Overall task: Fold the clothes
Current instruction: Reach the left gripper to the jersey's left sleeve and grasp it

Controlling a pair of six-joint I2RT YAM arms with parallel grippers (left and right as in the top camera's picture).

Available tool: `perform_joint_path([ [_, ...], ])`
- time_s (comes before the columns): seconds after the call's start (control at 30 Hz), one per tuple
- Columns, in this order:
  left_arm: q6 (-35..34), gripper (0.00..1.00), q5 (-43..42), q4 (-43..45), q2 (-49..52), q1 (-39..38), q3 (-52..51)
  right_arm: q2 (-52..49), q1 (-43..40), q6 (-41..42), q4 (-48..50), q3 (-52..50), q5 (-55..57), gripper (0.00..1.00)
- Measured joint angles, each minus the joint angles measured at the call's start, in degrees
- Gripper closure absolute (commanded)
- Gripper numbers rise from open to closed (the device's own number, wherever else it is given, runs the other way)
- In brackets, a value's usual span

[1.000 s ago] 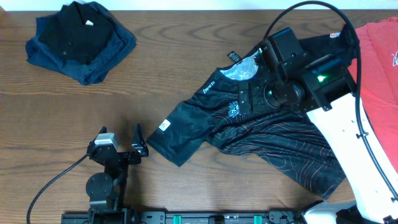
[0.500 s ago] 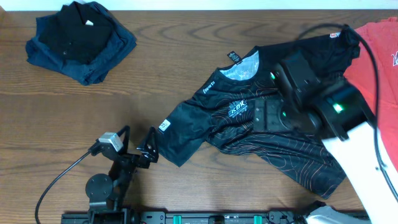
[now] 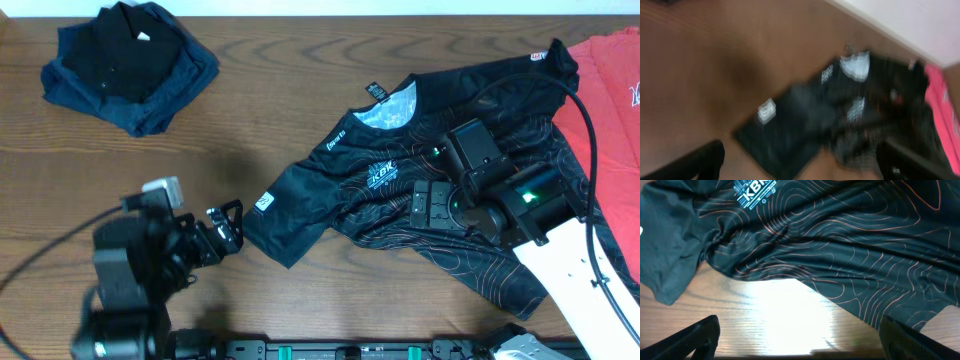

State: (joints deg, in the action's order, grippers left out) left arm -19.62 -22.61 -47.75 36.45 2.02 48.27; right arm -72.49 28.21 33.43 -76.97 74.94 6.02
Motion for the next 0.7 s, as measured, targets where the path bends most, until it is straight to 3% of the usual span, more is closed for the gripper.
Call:
perform_joint_path([
  [0.23,0.8,0.02,-3.7,-6.9,13.0,-0.2,6.4,0.0,0.0,1.5,0.4,-0.2,0.0,0.01],
  [0.5,-4.3,0.02,7.5,-13.3,28.9,-5.1,6.4,0.0,0.0,2.0,0.7,-0.2,0.0,0.01],
  [0.7,-7.6,0.02,13.0,-7.1,38.2,-9.7,6.4,0.0,0.0,2.0,1.1,-0.3,0.0,0.01],
])
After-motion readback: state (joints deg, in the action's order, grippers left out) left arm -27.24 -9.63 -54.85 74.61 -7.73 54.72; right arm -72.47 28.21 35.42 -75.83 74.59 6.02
